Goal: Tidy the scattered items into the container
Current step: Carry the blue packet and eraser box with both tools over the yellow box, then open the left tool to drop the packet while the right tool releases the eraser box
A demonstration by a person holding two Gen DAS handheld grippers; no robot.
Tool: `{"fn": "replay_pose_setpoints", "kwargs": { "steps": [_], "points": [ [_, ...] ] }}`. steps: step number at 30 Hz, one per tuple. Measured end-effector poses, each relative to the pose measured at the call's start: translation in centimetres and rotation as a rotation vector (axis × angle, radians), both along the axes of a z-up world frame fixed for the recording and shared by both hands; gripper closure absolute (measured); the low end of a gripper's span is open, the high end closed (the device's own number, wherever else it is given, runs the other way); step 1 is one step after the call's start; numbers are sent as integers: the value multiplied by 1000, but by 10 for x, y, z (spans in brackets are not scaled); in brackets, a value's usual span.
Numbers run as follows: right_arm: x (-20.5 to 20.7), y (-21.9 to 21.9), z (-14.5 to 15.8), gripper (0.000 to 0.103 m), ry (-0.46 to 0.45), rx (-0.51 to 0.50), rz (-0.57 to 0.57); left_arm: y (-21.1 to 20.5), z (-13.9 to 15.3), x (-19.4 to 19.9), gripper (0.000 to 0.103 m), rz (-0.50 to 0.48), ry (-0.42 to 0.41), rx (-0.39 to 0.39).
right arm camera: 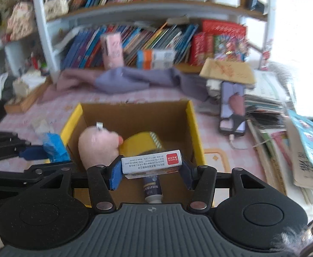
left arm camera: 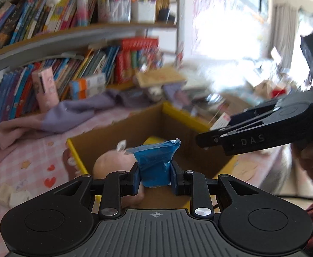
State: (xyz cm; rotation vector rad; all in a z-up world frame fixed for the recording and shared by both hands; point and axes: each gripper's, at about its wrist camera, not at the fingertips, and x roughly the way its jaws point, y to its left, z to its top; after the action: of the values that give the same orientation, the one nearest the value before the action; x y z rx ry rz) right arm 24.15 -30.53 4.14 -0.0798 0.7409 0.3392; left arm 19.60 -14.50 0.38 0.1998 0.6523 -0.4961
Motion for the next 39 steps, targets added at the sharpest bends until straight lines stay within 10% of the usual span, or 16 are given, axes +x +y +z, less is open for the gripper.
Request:
{"fn": "replay_pose_setpoints", "kwargs": {
  "steps": [14, 18, 22, 39],
  "points": [
    [49, 24, -60, 50, 175, -75, 238, -17, -34, 20, 73, 92, 132, 133],
    [52, 25, -65, 41, 193, -63, 261, -19, -32, 18, 46, 143, 101, 181],
    [51, 23, -60, 36, 164, -35, 261, -22, -24, 11, 30, 145, 59, 209],
    [-12, 9, -23, 22, -144, 8, 65, -14, -7, -35, 20, 121, -56, 154]
  ]
}}
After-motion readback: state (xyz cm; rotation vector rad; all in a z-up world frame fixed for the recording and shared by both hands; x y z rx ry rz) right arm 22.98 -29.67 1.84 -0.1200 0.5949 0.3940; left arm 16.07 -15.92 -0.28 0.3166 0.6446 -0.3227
